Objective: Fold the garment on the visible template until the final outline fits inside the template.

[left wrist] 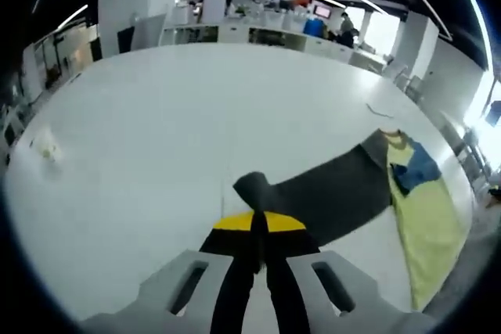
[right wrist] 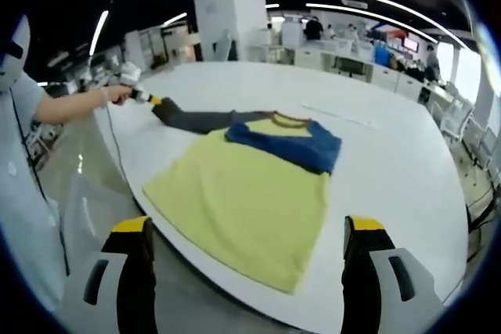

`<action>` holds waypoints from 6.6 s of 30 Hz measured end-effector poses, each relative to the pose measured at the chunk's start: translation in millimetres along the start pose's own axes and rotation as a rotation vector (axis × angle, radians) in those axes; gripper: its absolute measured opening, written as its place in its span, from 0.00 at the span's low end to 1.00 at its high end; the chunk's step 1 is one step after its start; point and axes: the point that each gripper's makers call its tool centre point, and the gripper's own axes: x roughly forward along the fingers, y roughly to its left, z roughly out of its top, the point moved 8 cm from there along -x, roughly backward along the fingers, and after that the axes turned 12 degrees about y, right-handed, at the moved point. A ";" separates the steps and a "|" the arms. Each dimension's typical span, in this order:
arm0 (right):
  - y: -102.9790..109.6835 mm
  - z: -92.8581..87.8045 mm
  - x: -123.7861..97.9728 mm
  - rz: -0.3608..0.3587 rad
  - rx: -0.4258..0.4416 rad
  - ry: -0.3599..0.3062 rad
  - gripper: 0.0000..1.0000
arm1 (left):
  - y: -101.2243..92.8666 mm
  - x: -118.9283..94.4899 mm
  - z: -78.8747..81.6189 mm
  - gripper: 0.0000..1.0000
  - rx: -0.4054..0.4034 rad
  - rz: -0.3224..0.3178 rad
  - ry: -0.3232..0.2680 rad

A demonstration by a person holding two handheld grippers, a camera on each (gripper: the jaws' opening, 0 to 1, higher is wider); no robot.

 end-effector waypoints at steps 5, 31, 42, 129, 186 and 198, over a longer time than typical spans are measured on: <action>-1.1 -2.5 -4.2 -0.008 0.006 -0.012 1.00 | -9.1 -1.9 6.7 0.00 0.013 -0.006 -0.016; -14.2 -9.5 -18.3 0.000 -0.013 -0.016 1.00 | -46.1 -24.4 25.7 0.00 0.054 -0.004 -0.081; -23.5 -15.9 -25.9 0.008 -0.028 -0.033 1.00 | -72.6 -35.3 37.8 0.00 0.079 -0.005 -0.130; -41.4 -47.4 -28.1 0.036 0.045 -0.121 1.00 | -234.6 -23.3 119.4 0.00 0.344 -0.143 -0.177; -48.4 -54.9 -28.8 0.047 0.078 -0.150 1.00 | -342.4 -27.4 149.1 0.00 0.526 -0.266 -0.200; -51.6 -57.9 -27.5 0.050 0.083 -0.150 1.00 | -366.2 -25.7 150.9 0.00 0.553 -0.300 -0.206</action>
